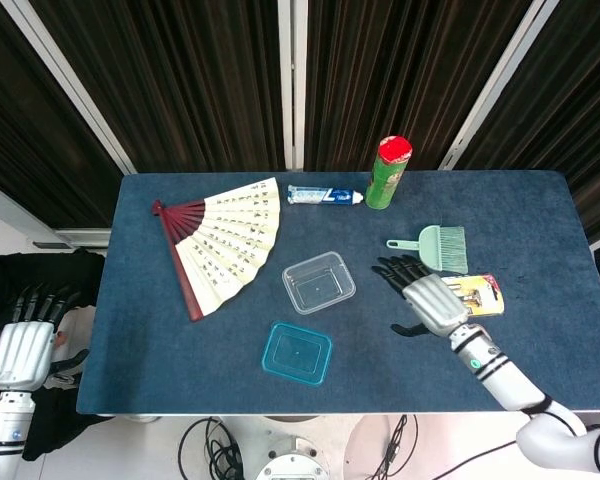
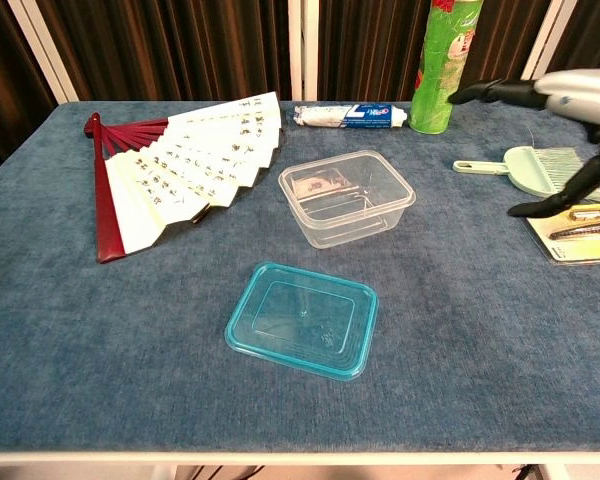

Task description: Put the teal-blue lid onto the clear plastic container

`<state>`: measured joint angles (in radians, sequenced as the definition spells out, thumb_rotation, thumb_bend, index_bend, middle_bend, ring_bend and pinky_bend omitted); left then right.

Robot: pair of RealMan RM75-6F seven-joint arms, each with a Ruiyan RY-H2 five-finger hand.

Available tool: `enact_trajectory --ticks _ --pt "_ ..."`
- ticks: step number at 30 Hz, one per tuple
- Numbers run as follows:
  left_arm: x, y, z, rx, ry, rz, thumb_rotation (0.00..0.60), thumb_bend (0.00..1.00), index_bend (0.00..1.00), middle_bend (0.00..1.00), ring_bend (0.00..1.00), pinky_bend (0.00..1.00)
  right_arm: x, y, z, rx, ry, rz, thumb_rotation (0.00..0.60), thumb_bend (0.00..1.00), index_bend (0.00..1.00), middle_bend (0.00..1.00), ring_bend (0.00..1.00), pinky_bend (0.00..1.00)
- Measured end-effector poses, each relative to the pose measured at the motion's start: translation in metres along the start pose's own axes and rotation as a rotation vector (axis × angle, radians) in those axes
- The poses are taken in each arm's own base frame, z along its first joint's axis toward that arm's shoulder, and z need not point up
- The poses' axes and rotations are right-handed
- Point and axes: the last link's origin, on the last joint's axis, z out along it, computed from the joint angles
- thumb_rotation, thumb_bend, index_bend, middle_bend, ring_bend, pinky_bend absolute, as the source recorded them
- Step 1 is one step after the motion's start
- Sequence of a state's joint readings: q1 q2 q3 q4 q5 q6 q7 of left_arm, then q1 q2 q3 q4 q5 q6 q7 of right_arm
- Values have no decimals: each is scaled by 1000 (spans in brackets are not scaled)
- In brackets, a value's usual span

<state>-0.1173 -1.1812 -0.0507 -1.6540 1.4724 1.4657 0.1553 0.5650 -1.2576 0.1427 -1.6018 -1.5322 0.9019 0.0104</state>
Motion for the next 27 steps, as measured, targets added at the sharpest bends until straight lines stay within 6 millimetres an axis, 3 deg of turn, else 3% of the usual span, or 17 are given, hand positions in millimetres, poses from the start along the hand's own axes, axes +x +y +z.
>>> enact_trajectory --ticks 6,14,27 --pt "0 -2 0 -2 -2 -8 600 62 179 109 0 0 -14 -43 64 75 -87 -24 600 27 0 0 0 0" --pt "0 -7 1 -6 2 -19 600 61 179 109 0 0 -30 -77 130 103 -115 -133 600 26 0 0 0 0" --pt "-2 -13 3 -22 -2 -26 600 62 179 109 0 0 -27 -123 202 82 -97 -149 600 26 0 0 0 0"
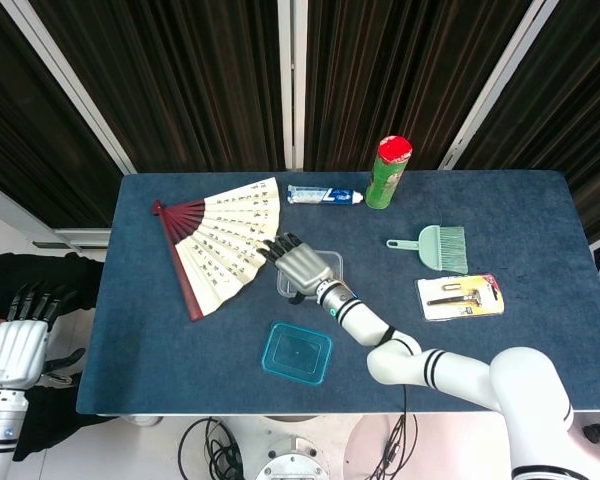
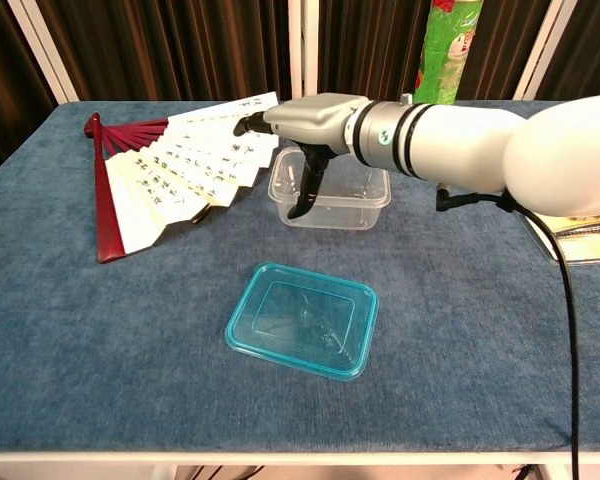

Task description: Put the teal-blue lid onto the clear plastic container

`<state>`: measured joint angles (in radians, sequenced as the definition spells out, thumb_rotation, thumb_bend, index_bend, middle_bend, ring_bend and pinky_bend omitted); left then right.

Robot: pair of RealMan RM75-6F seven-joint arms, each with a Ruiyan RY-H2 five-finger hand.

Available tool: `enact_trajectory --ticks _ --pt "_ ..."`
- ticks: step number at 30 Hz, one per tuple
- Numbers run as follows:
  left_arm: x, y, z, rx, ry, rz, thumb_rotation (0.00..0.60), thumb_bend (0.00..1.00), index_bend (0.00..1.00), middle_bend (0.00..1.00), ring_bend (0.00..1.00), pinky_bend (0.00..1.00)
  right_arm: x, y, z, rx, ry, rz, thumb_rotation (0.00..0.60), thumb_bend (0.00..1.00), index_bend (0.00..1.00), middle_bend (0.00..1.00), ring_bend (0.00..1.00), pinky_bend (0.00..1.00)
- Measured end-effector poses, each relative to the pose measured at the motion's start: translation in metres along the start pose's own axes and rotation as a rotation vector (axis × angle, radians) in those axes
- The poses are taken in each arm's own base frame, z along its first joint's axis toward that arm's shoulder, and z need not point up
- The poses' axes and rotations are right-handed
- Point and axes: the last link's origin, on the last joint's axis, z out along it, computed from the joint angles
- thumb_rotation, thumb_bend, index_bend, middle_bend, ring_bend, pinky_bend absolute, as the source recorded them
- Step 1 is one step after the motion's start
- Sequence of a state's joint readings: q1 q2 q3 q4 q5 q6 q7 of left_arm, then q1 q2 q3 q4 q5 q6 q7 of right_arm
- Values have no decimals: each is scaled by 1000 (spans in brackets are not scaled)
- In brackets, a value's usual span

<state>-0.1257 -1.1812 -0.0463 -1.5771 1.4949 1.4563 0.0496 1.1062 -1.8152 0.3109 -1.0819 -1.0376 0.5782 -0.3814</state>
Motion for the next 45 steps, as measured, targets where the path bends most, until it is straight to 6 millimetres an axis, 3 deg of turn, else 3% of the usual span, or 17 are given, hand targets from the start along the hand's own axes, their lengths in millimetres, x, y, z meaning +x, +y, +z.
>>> enact_trajectory --ticks 15,22,28,34,38,45 --pt "5 19 10 -92 -17 48 600 61 179 109 0 0 4 0 9 -66 10 49 600 26 0 0 0 0" --pt "4 34 8 -141 -68 40 600 61 201 109 0 0 6 1 -20 -33 52 50 600 26 0 0 0 0" --pt "2 70 11 -296 -134 4 600 61 200 109 0 0 16 29 -86 -70 163 56 600 42 0 0 0 0" --pt "-6 121 21 -498 -196 10 600 58 138 102 0 0 24 98 -185 -264 305 61 600 50 0 0 0 0" --pt "-13 156 29 -594 -255 33 600 42 19 17 0 0 16 129 -248 -373 374 102 600 54 0 0 0 0" --pt "-30 212 54 -648 -386 86 600 34 0 0 0 0 0 152 -315 -484 464 190 600 54 0 0 0 0"
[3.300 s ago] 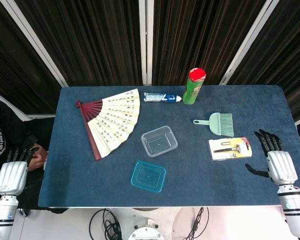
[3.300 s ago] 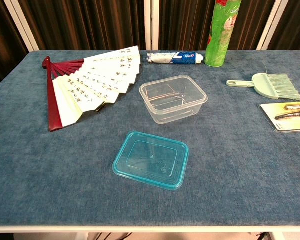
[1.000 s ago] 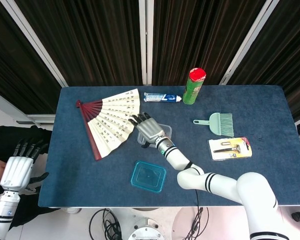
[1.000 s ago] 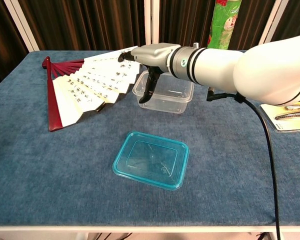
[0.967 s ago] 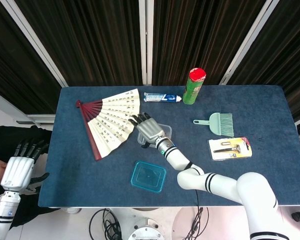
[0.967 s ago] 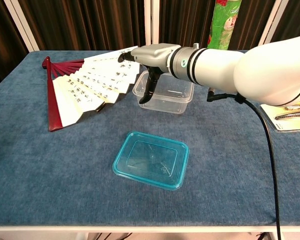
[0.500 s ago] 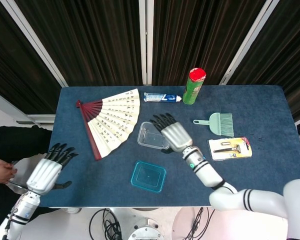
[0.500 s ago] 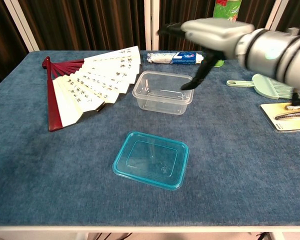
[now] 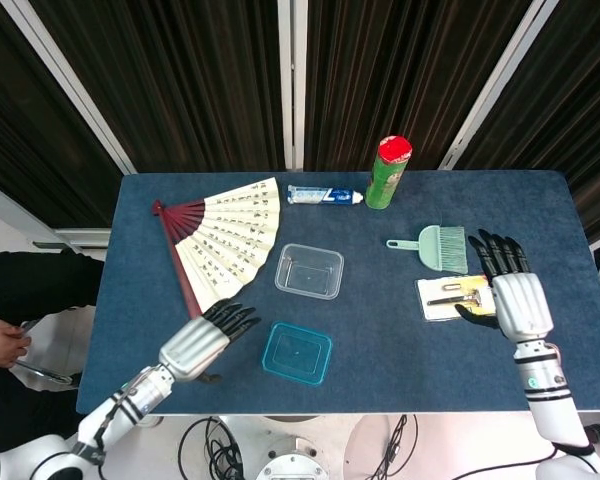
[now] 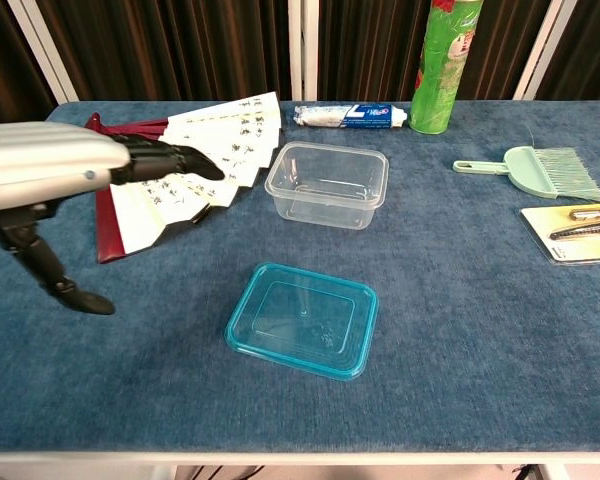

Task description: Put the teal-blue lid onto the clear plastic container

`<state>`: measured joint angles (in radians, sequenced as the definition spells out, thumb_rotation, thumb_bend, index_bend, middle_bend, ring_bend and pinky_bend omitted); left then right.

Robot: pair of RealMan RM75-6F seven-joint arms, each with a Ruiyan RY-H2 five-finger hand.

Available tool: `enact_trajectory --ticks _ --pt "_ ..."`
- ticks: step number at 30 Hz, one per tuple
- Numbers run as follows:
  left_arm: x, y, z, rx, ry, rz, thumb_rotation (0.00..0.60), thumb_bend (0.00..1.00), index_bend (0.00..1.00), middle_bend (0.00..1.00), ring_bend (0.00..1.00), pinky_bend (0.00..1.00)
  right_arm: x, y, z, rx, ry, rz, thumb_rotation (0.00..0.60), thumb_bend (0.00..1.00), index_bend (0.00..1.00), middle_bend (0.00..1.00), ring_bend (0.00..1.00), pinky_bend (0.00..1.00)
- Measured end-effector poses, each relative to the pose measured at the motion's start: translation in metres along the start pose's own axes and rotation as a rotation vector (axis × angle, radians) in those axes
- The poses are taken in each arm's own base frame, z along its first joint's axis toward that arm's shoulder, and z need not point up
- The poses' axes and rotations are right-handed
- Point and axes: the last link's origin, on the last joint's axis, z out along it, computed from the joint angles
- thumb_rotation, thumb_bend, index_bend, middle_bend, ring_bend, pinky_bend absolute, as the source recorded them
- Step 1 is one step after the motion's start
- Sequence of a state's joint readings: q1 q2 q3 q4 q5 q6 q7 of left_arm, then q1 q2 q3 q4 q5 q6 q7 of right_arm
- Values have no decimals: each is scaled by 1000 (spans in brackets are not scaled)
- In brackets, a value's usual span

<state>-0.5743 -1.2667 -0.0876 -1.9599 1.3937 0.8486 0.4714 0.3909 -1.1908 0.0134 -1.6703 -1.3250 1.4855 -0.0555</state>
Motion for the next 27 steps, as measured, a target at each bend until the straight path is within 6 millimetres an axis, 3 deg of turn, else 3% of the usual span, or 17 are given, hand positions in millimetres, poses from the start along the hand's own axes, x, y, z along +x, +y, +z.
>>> enact_trajectory --ticks 5,12,18,27 --pt "-3 18 37 2 -90 -6 600 31 0 0 0 0 3 24 -16 -46 13 24 600 54 0 0 0 0" --pt "-14 47 78 24 -221 3 600 30 0 0 0 0 -2 36 -17 -49 -12 38 600 54 0 0 0 0" --pt "-20 64 103 67 -297 27 600 30 0 0 0 0 -8 39 -12 -48 -27 59 600 54 0 0 0 0" --pt "-20 74 123 138 -335 39 600 26 0 0 0 0 -9 43 -10 -54 -38 60 600 53 0 0 0 0"
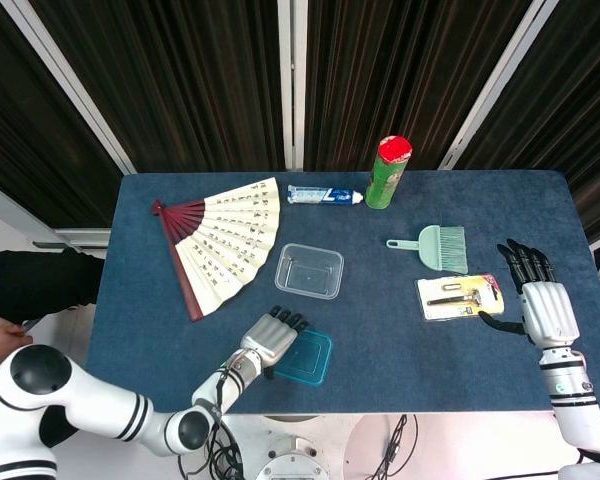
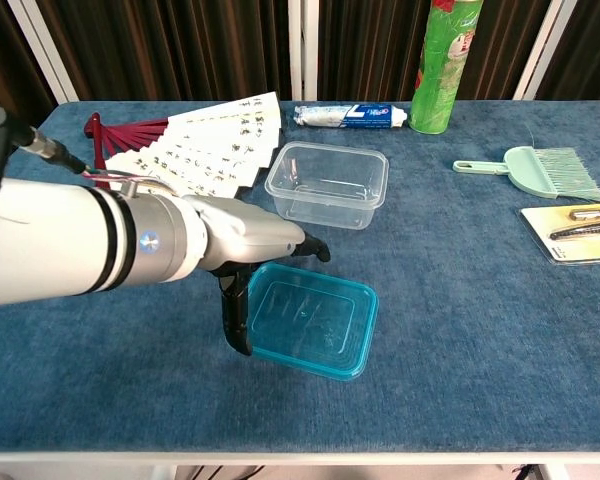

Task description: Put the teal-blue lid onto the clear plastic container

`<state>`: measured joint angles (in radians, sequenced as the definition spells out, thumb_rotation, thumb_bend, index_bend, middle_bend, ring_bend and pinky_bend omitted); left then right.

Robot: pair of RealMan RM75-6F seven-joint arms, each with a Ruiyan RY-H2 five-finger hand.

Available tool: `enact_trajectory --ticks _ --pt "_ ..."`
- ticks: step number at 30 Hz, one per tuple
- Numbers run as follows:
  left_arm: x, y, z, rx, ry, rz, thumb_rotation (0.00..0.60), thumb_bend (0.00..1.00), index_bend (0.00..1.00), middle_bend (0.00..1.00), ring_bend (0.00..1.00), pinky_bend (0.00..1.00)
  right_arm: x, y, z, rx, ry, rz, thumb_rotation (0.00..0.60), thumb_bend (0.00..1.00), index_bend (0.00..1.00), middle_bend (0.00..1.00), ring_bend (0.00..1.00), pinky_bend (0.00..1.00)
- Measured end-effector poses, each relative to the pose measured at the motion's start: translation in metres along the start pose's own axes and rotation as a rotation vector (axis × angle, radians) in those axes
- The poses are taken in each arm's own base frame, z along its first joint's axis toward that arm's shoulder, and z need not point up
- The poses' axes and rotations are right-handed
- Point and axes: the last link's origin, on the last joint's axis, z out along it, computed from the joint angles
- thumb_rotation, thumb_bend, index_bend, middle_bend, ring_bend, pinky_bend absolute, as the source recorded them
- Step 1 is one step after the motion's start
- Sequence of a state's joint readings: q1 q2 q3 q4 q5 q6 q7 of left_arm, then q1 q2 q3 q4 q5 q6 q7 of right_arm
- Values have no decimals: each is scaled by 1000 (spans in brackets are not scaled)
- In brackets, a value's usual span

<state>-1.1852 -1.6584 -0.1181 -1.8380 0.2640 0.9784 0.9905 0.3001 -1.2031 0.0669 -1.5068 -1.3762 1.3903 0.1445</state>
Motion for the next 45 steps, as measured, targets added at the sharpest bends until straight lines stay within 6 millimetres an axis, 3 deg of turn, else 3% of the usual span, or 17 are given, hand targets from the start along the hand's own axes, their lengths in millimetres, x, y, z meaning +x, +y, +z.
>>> enact_trajectory --ticks 25,31,34,38,45 --pt "-11 19 5 59 -20 7 600 21 12 0 0 0 -4 11 -8 -26 -39 33 600 52 0 0 0 0" --pt "-15 21 9 67 -7 -5 600 20 92 10 0 12 -3 14 -11 -34 -42 39 600 52 0 0 0 0" --pt "-15 21 11 62 8 -5 600 29 203 78 10 54 -3 14 -12 -38 -43 42 600 52 0 0 0 0" --pt "-13 21 11 50 47 -5 600 84 305 214 107 107 -4 14 -12 -40 -46 42 600 52 0 0 0 0" --pt "-5 9 6 44 105 -28 600 106 342 261 141 126 -4 12 -11 -38 -45 42 600 52 0 0 0 0"
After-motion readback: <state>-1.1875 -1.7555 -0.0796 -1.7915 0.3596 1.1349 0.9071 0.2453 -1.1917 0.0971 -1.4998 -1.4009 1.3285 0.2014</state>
